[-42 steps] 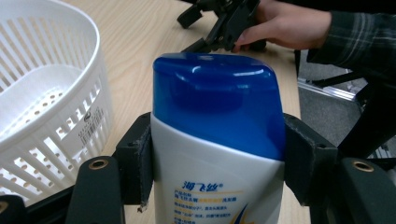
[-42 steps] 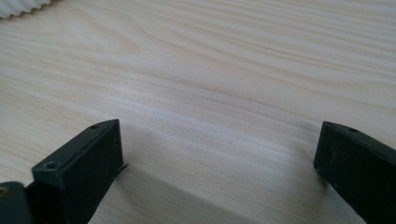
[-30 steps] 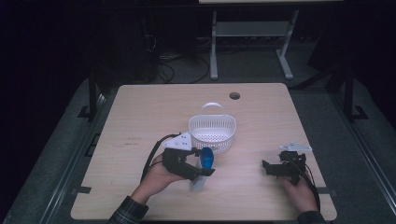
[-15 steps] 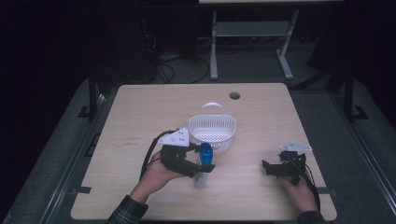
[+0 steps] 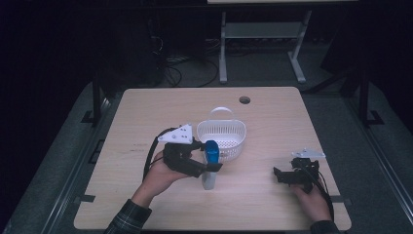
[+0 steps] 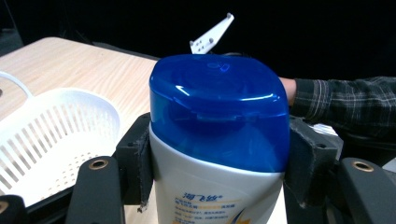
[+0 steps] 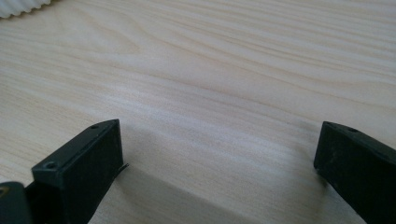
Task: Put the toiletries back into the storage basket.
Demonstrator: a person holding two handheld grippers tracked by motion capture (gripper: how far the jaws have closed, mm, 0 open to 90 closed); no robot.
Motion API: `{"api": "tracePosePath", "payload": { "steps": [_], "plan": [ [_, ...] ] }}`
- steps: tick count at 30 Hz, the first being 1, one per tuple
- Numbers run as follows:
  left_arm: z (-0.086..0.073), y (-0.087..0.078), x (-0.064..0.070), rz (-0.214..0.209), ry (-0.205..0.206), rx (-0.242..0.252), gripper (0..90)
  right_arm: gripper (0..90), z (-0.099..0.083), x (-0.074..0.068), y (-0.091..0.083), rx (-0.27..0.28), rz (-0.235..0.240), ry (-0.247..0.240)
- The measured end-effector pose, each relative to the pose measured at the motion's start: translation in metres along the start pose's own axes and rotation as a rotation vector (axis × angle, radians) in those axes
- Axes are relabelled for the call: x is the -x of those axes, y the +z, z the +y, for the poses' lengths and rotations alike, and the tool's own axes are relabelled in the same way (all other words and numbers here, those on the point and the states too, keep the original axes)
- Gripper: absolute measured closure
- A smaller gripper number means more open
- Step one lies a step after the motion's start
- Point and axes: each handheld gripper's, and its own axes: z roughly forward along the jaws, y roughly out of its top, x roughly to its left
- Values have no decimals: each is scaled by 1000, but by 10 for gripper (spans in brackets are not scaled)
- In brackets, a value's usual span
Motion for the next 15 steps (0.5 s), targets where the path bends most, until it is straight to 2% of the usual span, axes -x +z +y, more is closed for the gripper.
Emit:
{"api": "tracePosePath", "payload": {
  "steps": [15],
  "plan": [
    [22, -6, -10, 8, 11, 32, 358, 7, 0, 0, 0, 0, 1, 1]
  ]
}}
